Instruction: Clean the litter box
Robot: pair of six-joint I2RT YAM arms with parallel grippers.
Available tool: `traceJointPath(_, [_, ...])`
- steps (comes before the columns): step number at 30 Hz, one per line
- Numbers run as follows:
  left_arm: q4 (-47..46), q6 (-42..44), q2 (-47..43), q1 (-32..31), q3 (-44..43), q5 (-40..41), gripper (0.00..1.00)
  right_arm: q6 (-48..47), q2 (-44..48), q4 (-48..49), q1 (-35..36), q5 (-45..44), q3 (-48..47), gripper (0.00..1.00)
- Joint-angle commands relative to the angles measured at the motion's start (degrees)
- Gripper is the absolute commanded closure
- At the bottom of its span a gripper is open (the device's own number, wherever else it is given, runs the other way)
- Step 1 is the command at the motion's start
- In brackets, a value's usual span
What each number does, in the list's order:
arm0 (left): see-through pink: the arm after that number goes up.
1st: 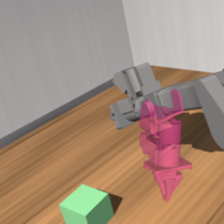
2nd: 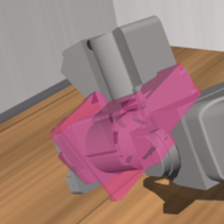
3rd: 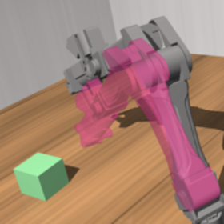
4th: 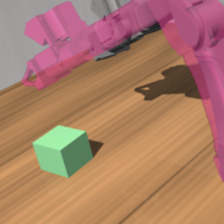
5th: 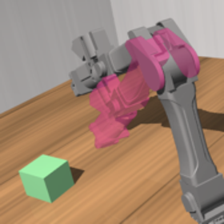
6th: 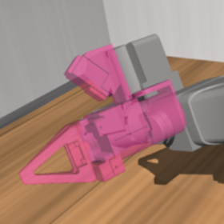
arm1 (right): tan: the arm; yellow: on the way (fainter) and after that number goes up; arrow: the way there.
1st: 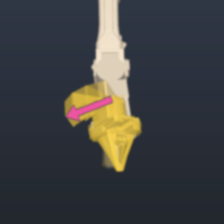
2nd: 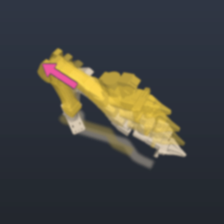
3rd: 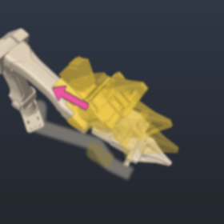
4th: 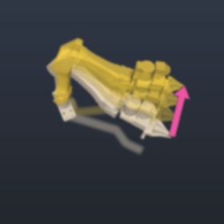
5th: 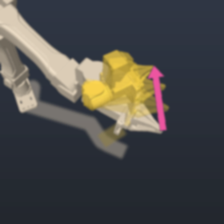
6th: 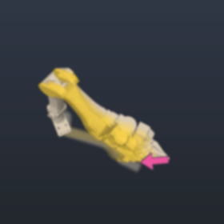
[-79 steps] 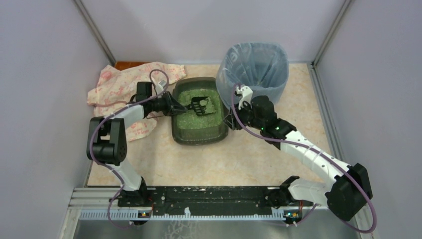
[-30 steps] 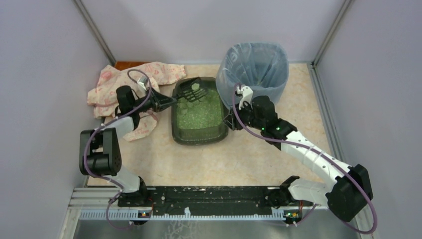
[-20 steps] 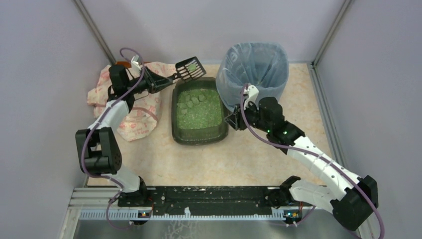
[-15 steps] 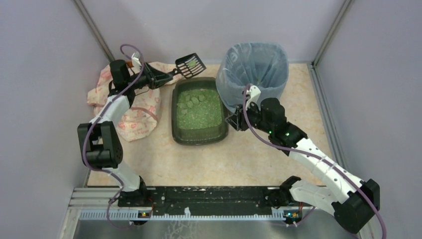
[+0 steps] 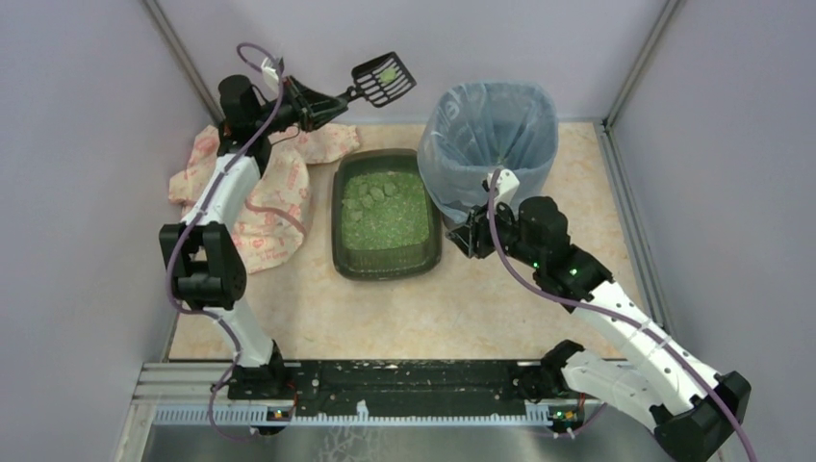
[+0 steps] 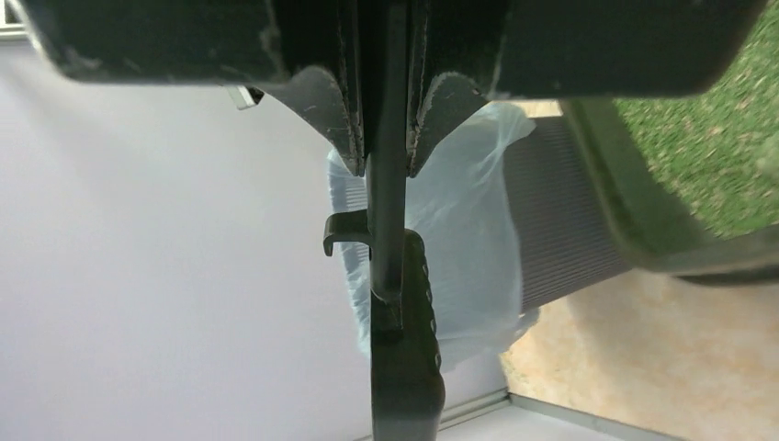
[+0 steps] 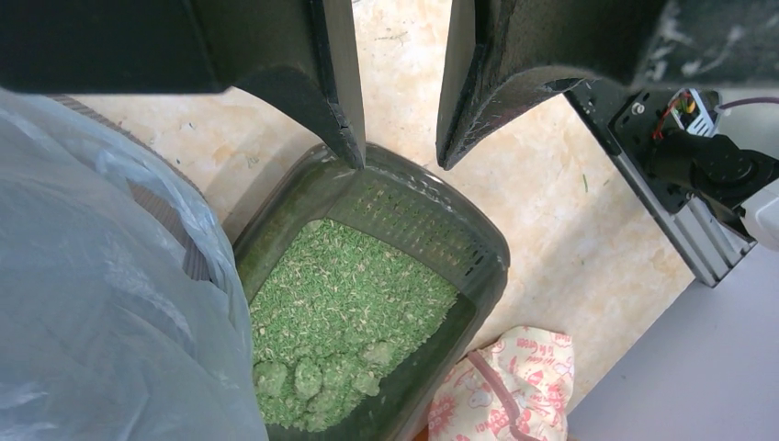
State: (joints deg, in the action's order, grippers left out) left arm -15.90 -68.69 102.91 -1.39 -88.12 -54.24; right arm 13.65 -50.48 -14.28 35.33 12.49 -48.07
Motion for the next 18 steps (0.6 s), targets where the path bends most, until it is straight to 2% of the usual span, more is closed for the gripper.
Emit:
traceJointPath(1, [1.08, -1.34, 2.73, -4.28, -6.41, 2.85, 1.00, -0.29, 2.39, -0.68, -0.34, -2.11, -2.90, 0.65])
traceJointPath(5, [-0.03, -2.05, 7.24, -10.70, -13.66, 5.33, 1.00, -0.20, 2.63, -1.03, -0.35, -1.75, -2.99, 0.65])
traceJointPath(8, [4.82, 2.91, 11.50, -15.75, -21.34, 9.41, 1.00, 0.05, 3.34, -1.77, -0.39, -1.54, -2.95, 0.65])
traceJointPath(12, [5.01, 8.92, 17.37, -21.33, -28.82, 10.50, 1.00, 0.02, 4.82, -3.28, -0.27, -2.12, -2.57, 0.65])
traceJointPath(15, [6.42, 20.28, 17.57, -24.01, -28.95, 13.34, 1.00, -0.35, 6.48, -4.53, -0.29, -2.85, -2.06, 0.65])
traceJointPath(18, [10.04, 35.16, 14.60, -27.63, -26.44, 21.22, 1.00, -0.66, 8.33, -5.69, -0.30, -5.15, -1.77, 0.65])
